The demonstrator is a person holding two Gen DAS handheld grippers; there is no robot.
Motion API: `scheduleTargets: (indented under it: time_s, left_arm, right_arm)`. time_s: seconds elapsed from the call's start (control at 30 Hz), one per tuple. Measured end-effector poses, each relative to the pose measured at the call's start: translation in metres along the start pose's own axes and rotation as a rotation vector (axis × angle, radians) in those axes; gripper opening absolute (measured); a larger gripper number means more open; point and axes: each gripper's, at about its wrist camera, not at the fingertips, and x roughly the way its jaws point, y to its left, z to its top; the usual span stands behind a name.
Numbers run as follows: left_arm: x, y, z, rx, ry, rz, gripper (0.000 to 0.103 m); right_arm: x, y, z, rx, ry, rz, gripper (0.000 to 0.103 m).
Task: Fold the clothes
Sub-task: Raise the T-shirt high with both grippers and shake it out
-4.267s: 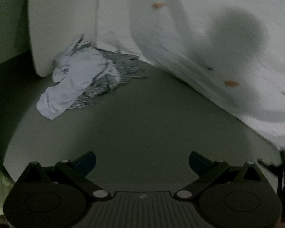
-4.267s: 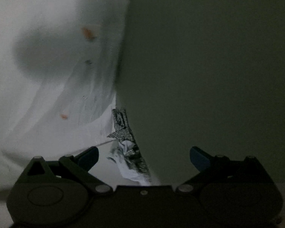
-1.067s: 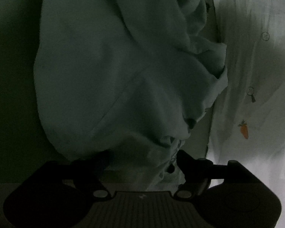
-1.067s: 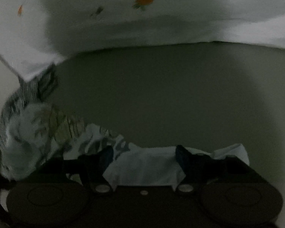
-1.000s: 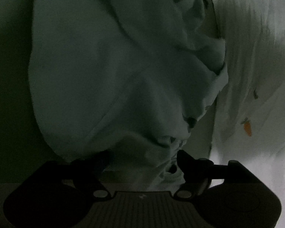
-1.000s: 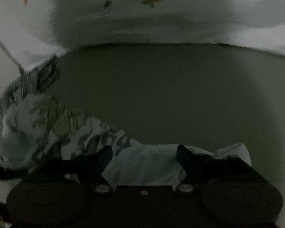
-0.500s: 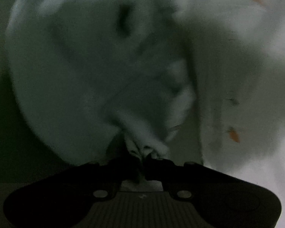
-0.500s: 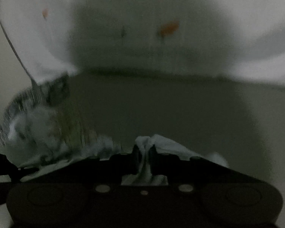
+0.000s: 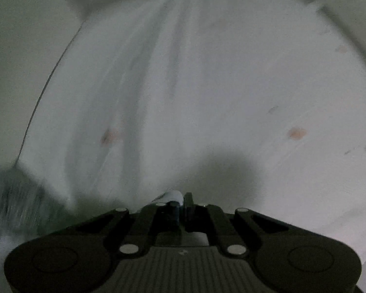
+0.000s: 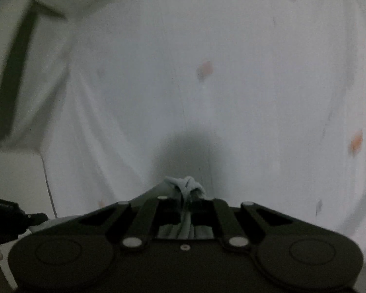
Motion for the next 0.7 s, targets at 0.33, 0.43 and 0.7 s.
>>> scheduleTargets:
  time_s: [0.33, 0.43, 0.7]
  left_arm:
    - [-0.111, -0.113, 0.042, 0.048, -0.342, -0.274, 0.003]
    - [-0.129, -0.134, 0.039, 0.028, -0.362, -0.338, 0.003]
    - [-0.150, -0.171, 0.025, -0.029, -0.259, -0.455, 0.003]
  right_arm:
    - [-0.116, -0.007, 0.134, -0.071, -0.449, 0.078, 0.006]
    - [-0.155, -0.017, 0.159, -0.084, -0.515, 0.090, 0.006]
    - [-0.207, -0.032, 0.185, -0.128, -0.560, 0.012, 0.006]
